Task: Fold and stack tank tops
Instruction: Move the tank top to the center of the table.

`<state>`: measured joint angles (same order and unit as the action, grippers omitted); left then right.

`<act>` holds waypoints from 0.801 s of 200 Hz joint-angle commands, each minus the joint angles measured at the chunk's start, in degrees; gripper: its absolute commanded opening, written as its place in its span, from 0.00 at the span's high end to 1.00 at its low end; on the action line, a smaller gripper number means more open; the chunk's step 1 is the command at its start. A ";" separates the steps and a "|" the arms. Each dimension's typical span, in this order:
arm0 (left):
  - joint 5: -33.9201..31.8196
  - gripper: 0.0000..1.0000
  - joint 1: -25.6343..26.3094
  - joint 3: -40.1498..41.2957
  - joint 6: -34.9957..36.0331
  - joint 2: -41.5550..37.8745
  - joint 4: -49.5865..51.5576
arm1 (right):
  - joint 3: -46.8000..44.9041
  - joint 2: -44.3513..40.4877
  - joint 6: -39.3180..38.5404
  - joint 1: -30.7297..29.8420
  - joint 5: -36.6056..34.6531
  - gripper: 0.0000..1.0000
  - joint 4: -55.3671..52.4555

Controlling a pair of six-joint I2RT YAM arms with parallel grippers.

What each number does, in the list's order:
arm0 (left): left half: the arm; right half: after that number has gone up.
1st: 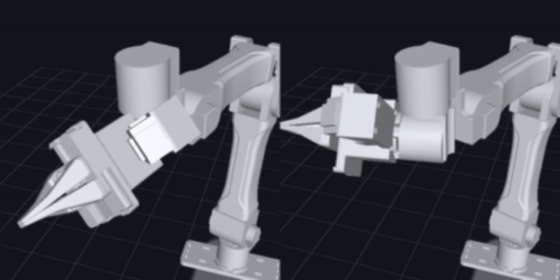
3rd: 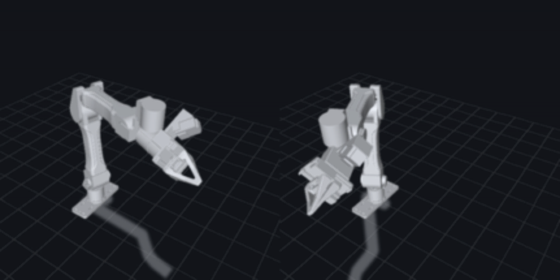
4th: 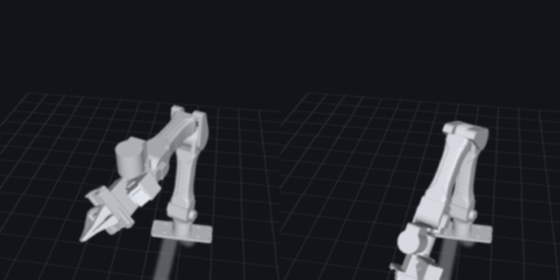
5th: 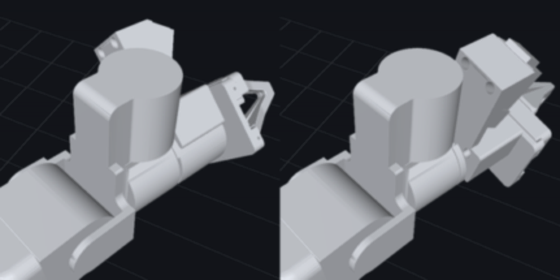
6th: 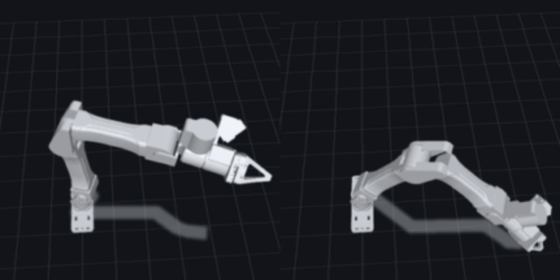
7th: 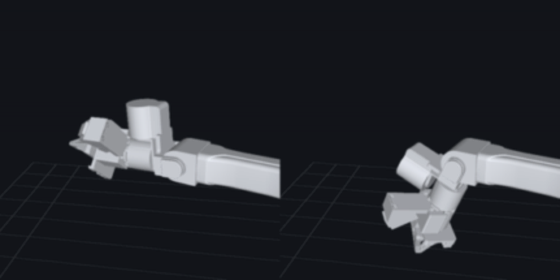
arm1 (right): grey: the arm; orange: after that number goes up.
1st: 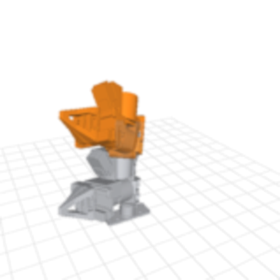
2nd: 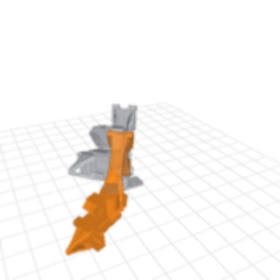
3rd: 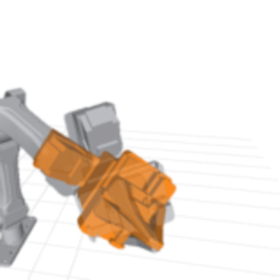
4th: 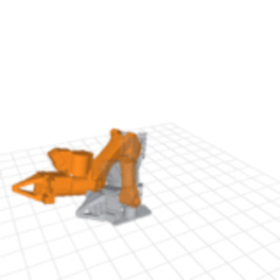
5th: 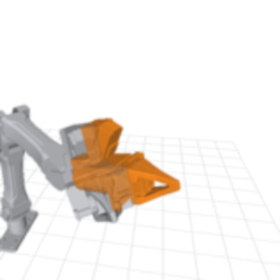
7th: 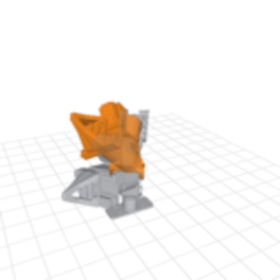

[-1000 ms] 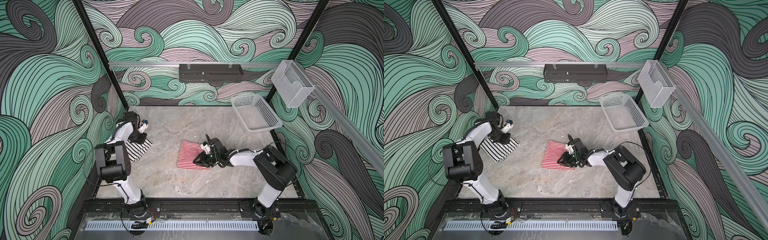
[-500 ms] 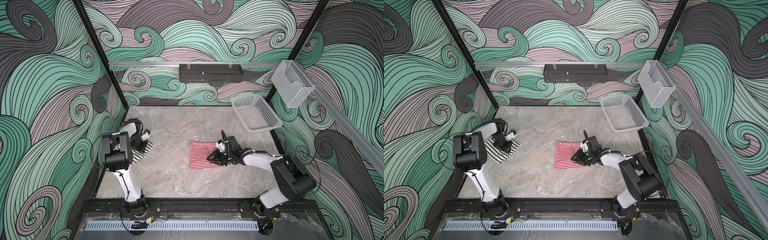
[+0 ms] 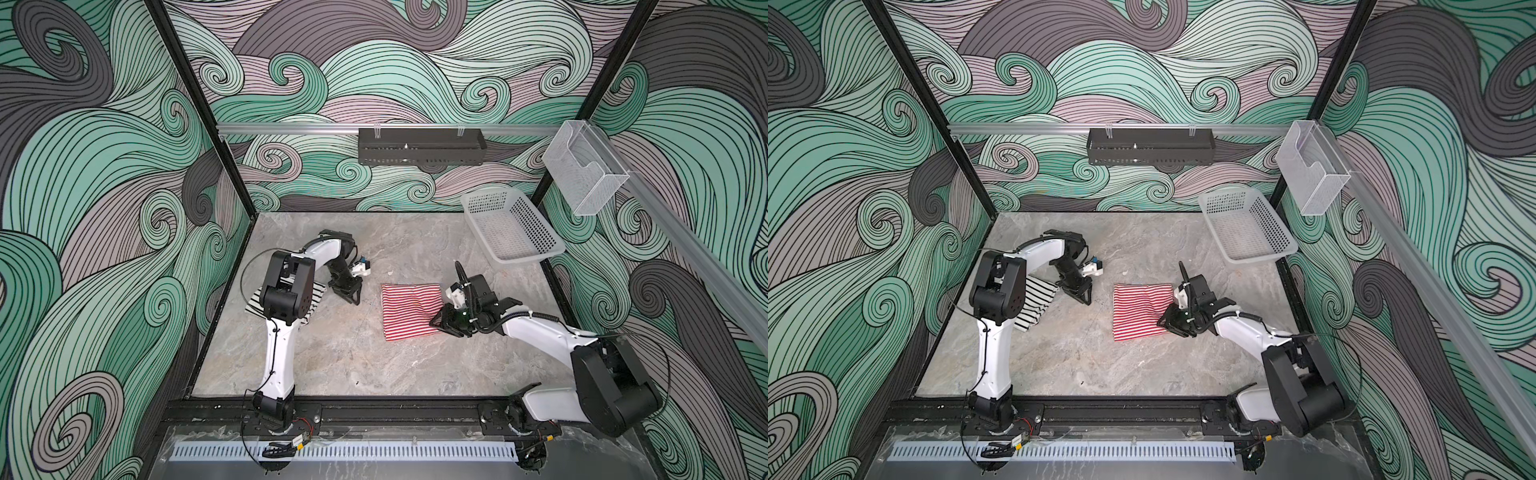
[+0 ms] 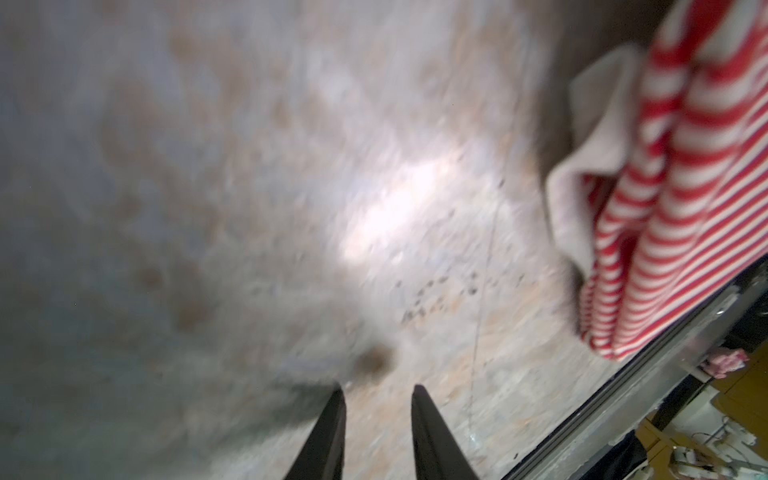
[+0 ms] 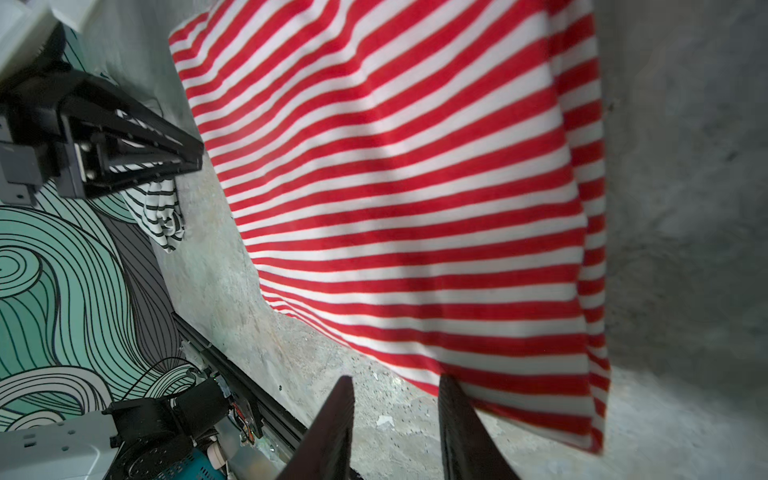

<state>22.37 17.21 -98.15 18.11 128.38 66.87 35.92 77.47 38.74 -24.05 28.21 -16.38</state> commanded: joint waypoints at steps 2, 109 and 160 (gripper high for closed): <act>4.22 0.69 0.80 -6.15 -2.39 2.10 5.06 | -1.77 -3.23 0.02 0.76 -1.95 0.64 -3.49; -23.19 0.68 -13.14 25.16 6.69 -31.50 -4.45 | 0.96 -1.10 -0.47 0.81 1.56 0.62 0.21; -28.04 0.68 -19.27 35.53 11.22 -34.29 -11.78 | 2.16 2.86 0.28 0.72 3.92 0.61 4.50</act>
<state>-2.87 -2.35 -64.34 26.13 95.02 59.77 36.62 78.85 38.39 -23.51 30.24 -15.18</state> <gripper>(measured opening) 0.320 0.386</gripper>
